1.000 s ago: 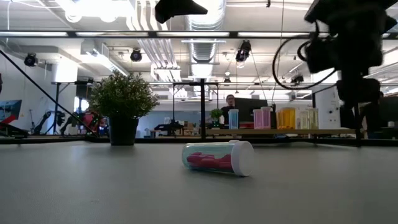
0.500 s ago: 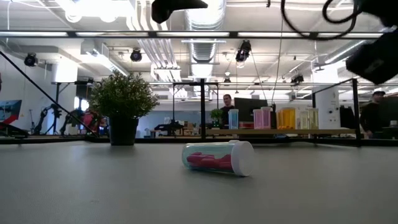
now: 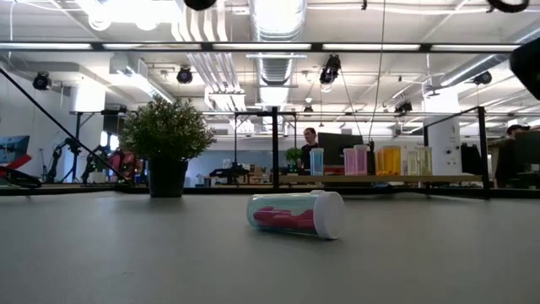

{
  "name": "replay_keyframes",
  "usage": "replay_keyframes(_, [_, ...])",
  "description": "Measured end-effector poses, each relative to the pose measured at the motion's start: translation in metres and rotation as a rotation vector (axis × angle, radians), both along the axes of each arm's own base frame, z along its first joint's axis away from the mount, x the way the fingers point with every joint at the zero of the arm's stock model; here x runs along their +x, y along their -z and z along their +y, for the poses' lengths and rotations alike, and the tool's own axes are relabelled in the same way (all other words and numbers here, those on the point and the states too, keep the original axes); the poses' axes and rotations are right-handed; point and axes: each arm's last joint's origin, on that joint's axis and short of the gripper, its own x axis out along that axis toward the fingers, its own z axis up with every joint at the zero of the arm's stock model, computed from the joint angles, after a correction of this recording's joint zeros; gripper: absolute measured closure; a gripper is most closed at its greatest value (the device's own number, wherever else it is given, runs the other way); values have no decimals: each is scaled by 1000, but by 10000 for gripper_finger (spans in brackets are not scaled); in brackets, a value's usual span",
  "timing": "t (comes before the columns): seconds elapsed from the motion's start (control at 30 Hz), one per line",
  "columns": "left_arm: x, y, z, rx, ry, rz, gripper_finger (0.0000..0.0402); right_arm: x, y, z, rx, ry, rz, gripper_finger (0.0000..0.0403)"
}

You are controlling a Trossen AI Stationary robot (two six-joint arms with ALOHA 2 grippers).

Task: Pick and place medicine bottles onto shelf by color
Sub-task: Put the orange pill bottle on the shelf aligned with the other orange pill bottles

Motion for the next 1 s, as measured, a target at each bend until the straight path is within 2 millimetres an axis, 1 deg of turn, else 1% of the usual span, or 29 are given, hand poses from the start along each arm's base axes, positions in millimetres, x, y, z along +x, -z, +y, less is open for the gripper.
replay_keyframes(0.17, [-9, -2, -24, 25, -45, -31, 191, -3, 13, 10, -41, 8, 42, 202])
replay_keyframes(0.33, [-13, -6, -36, 26, -70, -71, 191, -1, 34, 16, -134, 16, 79, 202])
replay_keyframes(0.43, [-15, -6, -38, 26, -69, -72, 191, 2, 42, 19, -160, 29, 89, 202])
replay_keyframes(0.57, [-15, -6, -39, 27, -68, -72, 191, 3, 48, 19, -175, 47, 108, 202])
replay_keyframes(0.9, [-15, -6, -38, 27, -70, -74, 191, 3, 49, 18, -187, 103, 111, 202])
replay_keyframes(1.0, [-15, -5, -39, 27, -70, -73, 191, 2, 48, 17, -179, 132, 119, 211])
